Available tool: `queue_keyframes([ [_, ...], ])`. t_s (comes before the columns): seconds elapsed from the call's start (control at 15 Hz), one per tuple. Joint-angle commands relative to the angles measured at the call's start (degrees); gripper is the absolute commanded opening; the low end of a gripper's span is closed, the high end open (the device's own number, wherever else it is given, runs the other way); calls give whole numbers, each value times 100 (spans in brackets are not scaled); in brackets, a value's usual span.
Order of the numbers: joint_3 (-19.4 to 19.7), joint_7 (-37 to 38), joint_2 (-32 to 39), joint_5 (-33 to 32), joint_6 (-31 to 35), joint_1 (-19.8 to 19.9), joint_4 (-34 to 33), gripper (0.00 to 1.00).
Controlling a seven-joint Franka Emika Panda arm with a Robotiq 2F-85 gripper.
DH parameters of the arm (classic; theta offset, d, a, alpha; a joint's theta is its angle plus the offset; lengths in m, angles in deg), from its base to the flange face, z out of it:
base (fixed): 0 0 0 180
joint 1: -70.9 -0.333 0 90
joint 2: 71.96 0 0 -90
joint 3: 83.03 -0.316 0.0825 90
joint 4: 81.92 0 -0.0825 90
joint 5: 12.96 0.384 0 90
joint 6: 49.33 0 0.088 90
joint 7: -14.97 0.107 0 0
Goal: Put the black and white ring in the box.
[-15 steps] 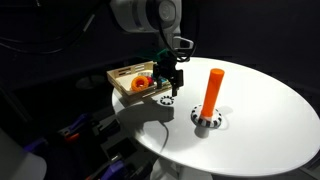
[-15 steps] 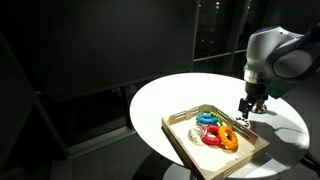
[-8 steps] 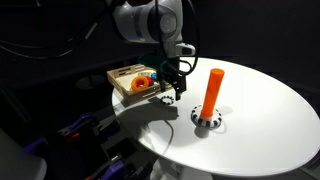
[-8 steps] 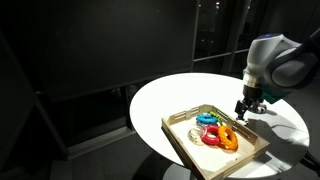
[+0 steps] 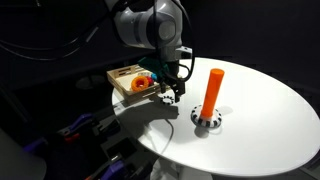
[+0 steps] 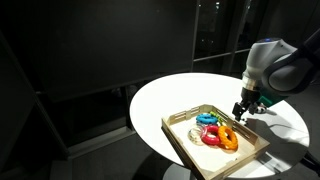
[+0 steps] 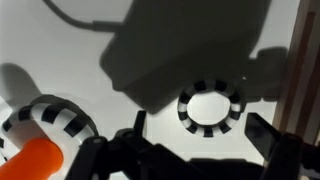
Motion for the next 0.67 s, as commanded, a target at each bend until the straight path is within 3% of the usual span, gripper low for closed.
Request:
queue_keyframes([
  [0.0, 110, 31, 45, 79, 89, -162, -12, 100],
  [0.6, 210, 75, 196, 48, 68, -315, -66, 100],
])
